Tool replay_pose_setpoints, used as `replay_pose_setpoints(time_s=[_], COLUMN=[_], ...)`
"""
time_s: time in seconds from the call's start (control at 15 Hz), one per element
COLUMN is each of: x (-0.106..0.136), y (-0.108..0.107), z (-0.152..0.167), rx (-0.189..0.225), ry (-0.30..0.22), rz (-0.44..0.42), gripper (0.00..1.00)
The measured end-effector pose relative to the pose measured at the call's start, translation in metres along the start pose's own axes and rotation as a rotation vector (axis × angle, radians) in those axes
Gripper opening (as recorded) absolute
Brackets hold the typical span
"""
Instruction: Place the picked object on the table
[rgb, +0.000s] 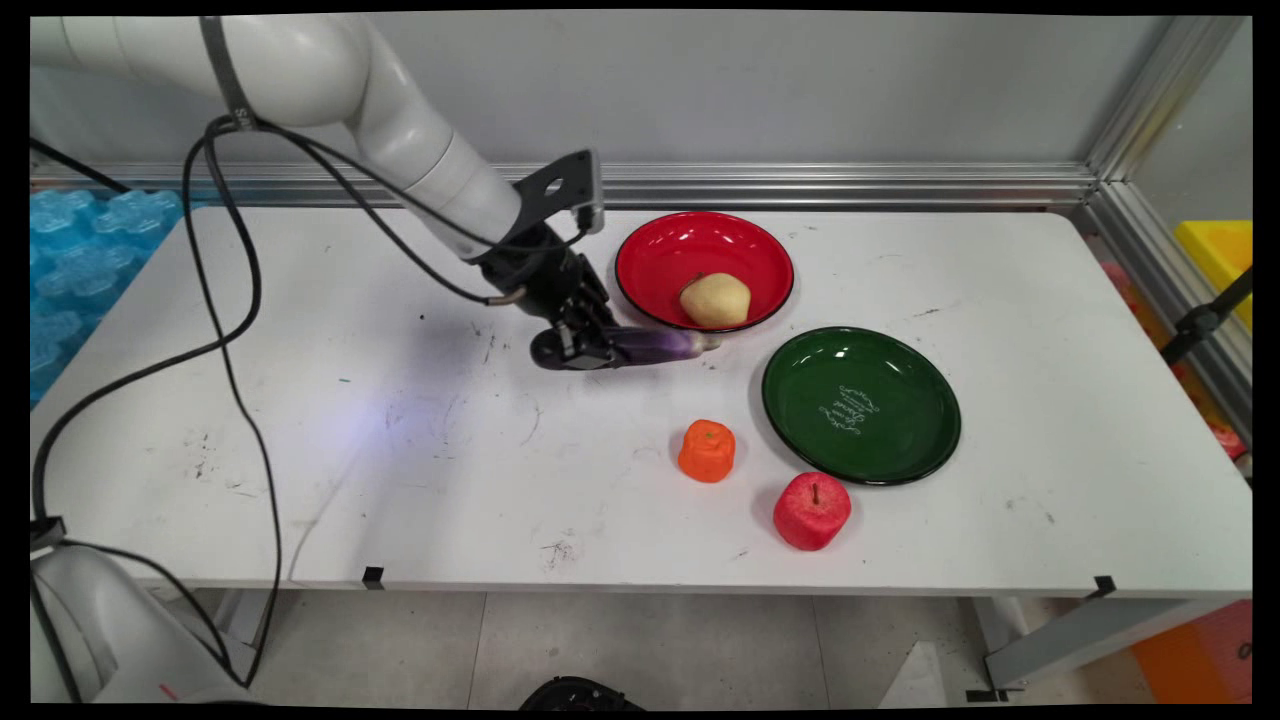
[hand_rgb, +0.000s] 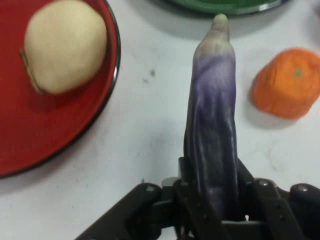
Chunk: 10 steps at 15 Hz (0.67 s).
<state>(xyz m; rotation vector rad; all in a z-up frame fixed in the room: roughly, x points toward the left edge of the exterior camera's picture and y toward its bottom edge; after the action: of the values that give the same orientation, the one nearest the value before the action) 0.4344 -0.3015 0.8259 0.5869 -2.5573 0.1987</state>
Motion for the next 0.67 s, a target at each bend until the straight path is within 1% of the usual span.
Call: replay_pose_setpoints(time_s=[0.2, 0.33, 0.67], x=[-0.011, -0.013, -0.011], y=[-0.004, -0.007, -0.019], z=[0.012, 0.021, 0.056], rx=[-0.011, -0.016, -0.033], ry=[-0.004, -0.003, -0.003], rz=[0.017, 0.026, 0.058], gripper=[0.00, 0.00, 0.00])
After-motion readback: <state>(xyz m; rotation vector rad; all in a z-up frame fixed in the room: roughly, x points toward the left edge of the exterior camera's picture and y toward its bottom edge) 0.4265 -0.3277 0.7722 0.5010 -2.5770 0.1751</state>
